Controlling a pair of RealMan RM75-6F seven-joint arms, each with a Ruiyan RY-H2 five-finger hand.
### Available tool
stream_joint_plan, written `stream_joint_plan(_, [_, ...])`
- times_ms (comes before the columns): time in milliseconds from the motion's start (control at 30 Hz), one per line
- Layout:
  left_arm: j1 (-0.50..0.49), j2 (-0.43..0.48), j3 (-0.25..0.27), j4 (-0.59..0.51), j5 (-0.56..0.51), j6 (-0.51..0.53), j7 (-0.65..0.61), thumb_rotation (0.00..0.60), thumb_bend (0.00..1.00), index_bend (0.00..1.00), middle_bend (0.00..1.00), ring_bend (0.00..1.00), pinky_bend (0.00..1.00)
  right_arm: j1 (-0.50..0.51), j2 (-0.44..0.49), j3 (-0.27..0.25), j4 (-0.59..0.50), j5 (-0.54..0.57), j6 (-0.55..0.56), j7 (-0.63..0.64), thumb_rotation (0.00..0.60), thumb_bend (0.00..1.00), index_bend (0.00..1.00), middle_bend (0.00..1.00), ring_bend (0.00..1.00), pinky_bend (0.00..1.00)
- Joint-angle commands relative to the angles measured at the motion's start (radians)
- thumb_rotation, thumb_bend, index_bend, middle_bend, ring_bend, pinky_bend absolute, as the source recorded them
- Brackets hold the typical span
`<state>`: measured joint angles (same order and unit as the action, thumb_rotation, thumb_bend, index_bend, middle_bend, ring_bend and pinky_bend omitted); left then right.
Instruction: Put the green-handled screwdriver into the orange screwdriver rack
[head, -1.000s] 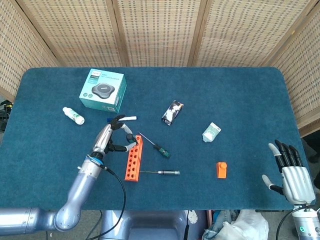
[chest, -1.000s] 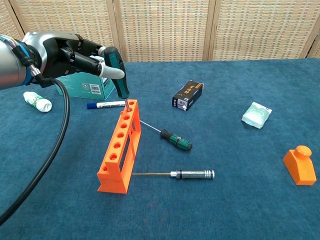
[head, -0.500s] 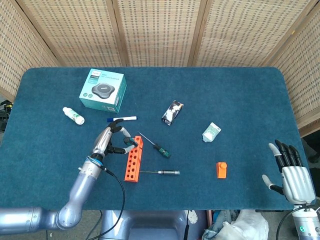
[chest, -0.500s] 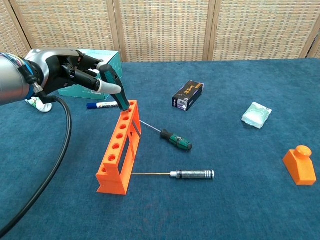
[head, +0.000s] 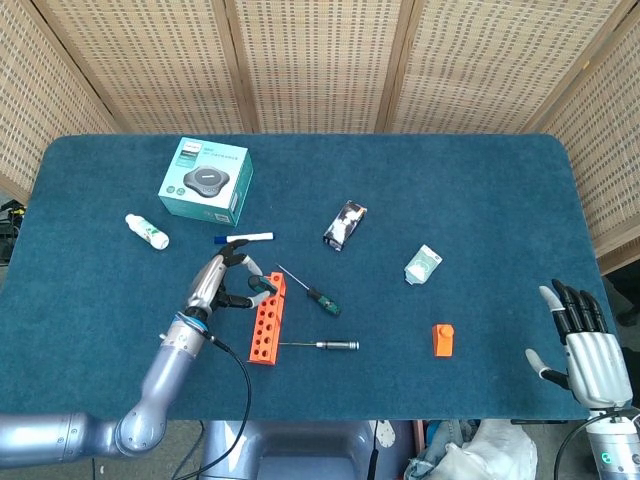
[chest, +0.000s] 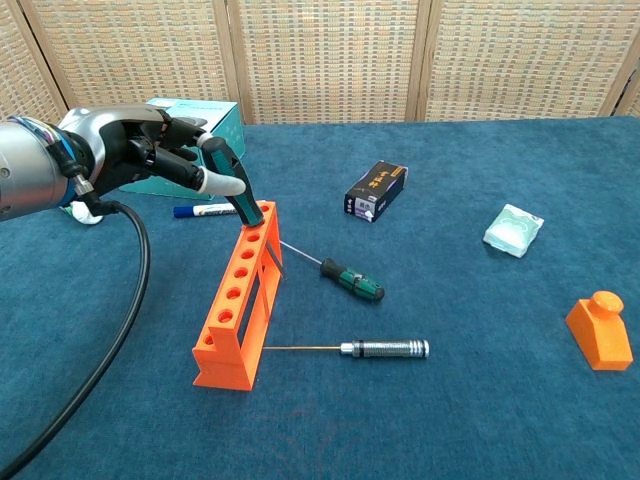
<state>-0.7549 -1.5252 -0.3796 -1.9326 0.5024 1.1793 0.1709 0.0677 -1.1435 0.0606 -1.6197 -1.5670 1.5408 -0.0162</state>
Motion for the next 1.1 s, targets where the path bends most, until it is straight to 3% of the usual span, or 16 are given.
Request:
stream_joint_plan(33, [-0.001,-0.001,-0.003,0.003,-0.001,-0.004,-0.002,0.6,0.27,0.62,0.1,0.0,0.0,0.0,0.0,0.0,0.0,0.0,0.0,0.0,0.6,0.23,0.0,0.0,0.0,0.0])
stream_joint_plan(367, [-0.007,-0.003,-0.016,0.013,0.002,-0.021,-0.009,0.6,0.27,0.58,0.08,0.0,0.0,0.001,-0.002,0.0,0.0,0.0,-0.001,-0.004,0.6,0.23,0.0,0.0,0.0,0.0])
stream_joint_plan(800, [0.017,0.04,-0.03,-0.027,0.068,-0.046,-0.058,0.6,0.27,0.37,0.03,0.0,0.0,0.0,-0.003,0.001,0.003,-0.002,0.004,-0.002,0.6,0.23,0.0,0.0,0.0,0.0])
stream_joint_plan(1100, [0.022,0.081,-0.039,-0.054,0.064,-0.078,-0.08,0.6,0.27,0.33,0.0,0.0,0.0,-0.001,-0.004,0.001,0.002,-0.005,0.008,-0.005,0.6,0.23,0.0,0.0,0.0,0.0])
